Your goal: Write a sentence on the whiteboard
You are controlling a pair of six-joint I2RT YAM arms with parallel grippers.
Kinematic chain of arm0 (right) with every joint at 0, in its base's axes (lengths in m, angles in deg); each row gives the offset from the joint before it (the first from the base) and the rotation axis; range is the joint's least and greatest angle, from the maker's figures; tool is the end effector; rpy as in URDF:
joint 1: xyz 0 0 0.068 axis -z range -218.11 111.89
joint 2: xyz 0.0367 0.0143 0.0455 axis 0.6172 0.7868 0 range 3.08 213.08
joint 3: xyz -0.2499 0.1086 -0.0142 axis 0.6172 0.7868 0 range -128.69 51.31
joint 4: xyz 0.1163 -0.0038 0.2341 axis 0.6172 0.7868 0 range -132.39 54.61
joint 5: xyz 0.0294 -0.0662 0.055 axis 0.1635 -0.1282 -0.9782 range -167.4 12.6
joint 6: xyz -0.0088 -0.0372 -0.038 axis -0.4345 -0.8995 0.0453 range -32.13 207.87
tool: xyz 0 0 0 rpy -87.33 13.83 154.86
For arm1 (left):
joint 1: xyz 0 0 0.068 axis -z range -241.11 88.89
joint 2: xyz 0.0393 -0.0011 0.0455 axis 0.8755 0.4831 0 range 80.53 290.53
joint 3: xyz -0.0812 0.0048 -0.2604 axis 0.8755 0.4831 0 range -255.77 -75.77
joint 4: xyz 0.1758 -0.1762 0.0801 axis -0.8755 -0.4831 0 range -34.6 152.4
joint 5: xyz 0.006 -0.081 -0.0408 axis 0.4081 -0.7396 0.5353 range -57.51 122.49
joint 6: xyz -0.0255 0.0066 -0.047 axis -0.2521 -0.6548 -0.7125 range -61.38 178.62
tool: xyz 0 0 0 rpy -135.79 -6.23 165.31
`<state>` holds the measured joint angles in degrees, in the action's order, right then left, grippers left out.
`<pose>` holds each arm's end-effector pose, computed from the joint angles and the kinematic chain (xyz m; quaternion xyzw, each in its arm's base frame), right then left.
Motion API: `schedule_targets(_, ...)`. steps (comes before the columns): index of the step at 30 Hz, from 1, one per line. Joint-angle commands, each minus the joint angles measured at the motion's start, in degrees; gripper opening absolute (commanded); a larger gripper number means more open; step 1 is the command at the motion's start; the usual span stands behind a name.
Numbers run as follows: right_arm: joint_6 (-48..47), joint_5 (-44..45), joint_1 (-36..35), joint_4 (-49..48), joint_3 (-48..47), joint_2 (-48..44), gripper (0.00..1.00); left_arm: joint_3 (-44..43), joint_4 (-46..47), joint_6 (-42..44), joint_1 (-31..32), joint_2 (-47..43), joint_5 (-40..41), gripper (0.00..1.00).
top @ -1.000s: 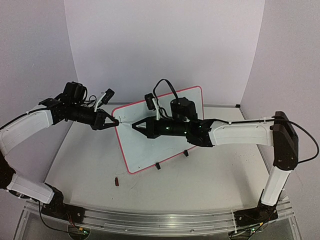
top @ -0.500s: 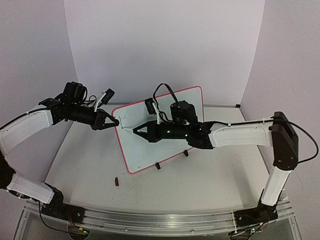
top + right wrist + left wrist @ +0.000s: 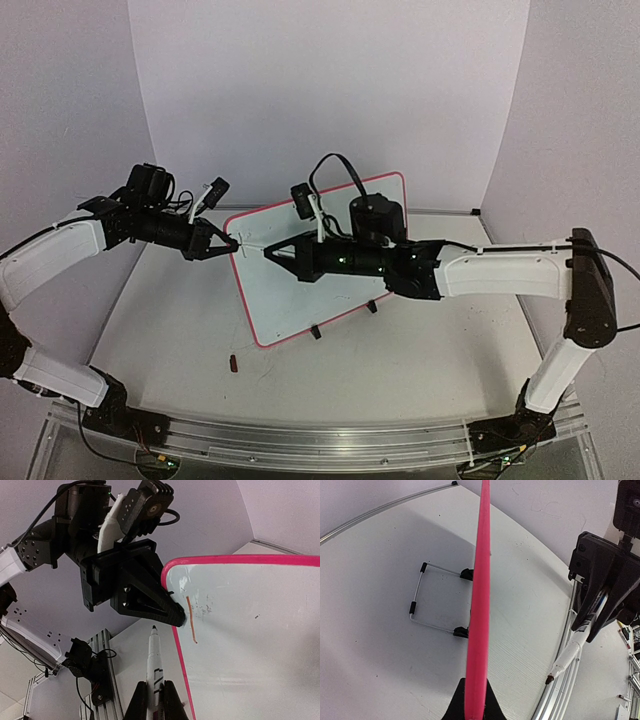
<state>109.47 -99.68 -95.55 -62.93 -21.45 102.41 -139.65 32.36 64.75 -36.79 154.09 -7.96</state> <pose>0.2121 0.3571 0.3069 -0.3473 0.6542 0.5285 0.4149 0.2407 -0.1341 0.3201 0.3648 0.7811 -0.3720 0.3442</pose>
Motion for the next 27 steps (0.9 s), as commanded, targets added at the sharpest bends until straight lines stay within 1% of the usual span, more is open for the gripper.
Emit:
schedule_targets(1,-2.2,5.4,-0.5,-0.6,-3.6,0.8,0.00,-0.5,0.6,1.3,0.1,-0.9,-1.2,0.00)
schedule_targets(17,-3.8,8.3,-0.7,1.4,-8.5,5.4,0.00,-0.5,0.5,1.4,0.2,-0.6,-1.5,0.00)
schedule_targets(27,-3.1,16.7,-0.7,2.7,-6.4,3.6,0.00,-0.6,0.5,1.5,0.1,-0.4,-1.5,0.00)
